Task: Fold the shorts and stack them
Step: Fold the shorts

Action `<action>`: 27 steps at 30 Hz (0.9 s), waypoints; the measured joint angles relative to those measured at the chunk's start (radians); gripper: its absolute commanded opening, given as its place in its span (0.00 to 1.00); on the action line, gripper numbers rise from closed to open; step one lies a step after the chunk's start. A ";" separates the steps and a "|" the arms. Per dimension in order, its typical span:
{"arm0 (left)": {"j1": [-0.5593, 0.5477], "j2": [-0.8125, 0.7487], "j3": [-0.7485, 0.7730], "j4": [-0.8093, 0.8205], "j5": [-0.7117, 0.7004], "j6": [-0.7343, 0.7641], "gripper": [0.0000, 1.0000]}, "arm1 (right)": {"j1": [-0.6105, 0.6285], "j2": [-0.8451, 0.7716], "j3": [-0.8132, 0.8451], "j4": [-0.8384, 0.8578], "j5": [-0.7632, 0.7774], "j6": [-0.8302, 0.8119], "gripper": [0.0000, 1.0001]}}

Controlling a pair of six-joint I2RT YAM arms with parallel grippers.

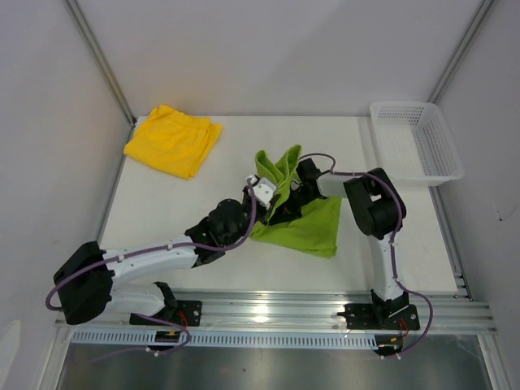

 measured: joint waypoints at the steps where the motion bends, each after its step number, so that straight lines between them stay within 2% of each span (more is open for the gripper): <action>1: -0.013 0.018 0.022 -0.016 -0.006 0.013 0.07 | 0.001 0.003 0.005 0.000 0.001 0.004 0.03; 6: -0.072 0.117 0.118 -0.118 -0.064 0.088 0.07 | -0.002 0.004 0.013 -0.005 0.005 0.017 0.11; 12: -0.128 0.223 0.220 -0.227 -0.156 0.114 0.06 | -0.019 0.004 0.037 -0.033 0.022 0.029 0.15; 19: -0.178 0.278 0.232 -0.233 -0.264 0.153 0.05 | -0.059 -0.016 0.097 -0.092 0.056 0.027 0.25; 27: -0.188 0.292 0.234 -0.239 -0.325 0.201 0.04 | -0.122 -0.040 0.167 -0.159 0.091 0.010 0.25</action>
